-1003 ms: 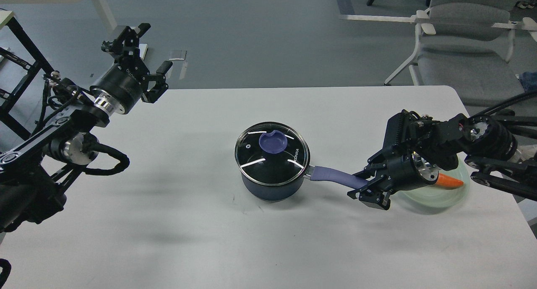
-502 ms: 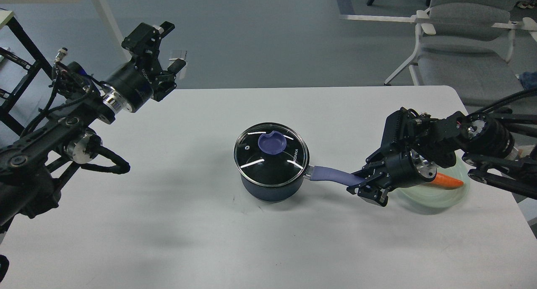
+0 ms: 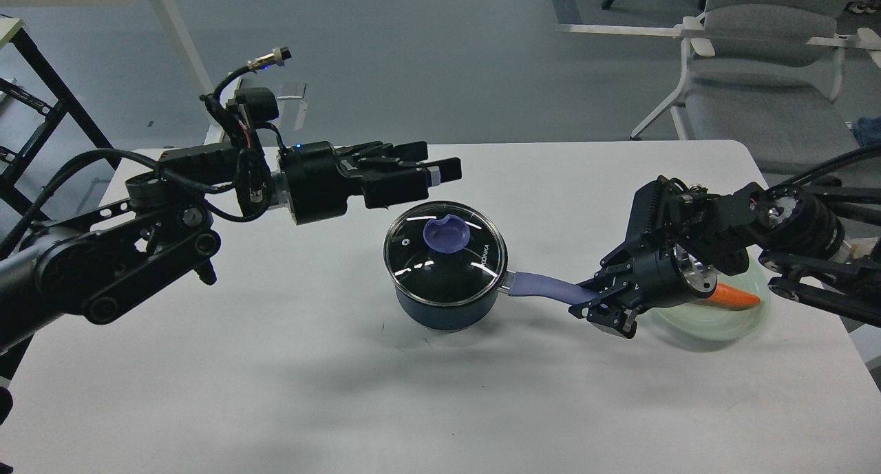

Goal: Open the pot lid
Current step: 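Reach the left gripper over the pot toward the purple lid knob, then lower the left gripper and grasp the purple knob of the glass lid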

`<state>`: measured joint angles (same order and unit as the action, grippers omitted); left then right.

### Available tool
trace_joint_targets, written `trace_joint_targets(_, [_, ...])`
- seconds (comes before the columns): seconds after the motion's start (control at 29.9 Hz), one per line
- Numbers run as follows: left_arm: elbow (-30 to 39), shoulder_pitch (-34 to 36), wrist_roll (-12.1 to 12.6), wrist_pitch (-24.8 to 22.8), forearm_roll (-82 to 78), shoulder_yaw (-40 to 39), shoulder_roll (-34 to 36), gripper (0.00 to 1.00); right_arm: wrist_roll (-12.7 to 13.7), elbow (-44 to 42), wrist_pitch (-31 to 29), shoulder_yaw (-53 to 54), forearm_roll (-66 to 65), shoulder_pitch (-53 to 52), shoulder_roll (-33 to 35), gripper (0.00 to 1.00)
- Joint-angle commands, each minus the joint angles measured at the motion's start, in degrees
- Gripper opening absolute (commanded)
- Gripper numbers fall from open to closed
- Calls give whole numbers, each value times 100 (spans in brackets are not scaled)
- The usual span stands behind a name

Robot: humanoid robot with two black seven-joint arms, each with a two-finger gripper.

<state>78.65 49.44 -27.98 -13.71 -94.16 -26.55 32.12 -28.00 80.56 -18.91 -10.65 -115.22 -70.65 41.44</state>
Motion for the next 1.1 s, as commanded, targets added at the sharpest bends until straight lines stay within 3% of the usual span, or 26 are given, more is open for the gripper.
trace_joint_targets(0.0, [124, 416, -2, 167, -734, 614, -4, 99, 0, -5, 1, 1, -1, 25, -13, 28])
trace_joint_targets(0.23, [-42, 1094, -2, 966, -1814, 1775, -92, 99, 0, 4, 1, 19, -1, 42, -5, 29])
trace_joint_targets(0.57, [-1229, 1024, -2, 1160, -2440, 1811, -742, 99, 0, 4, 1, 54, -1, 42, 13, 29])
trace_joint_targets(1.07, [-1756, 698, -2, 1292, -2405, 1908, -979, 99, 0, 13, 10, 54, 8, 42, 22, 29])
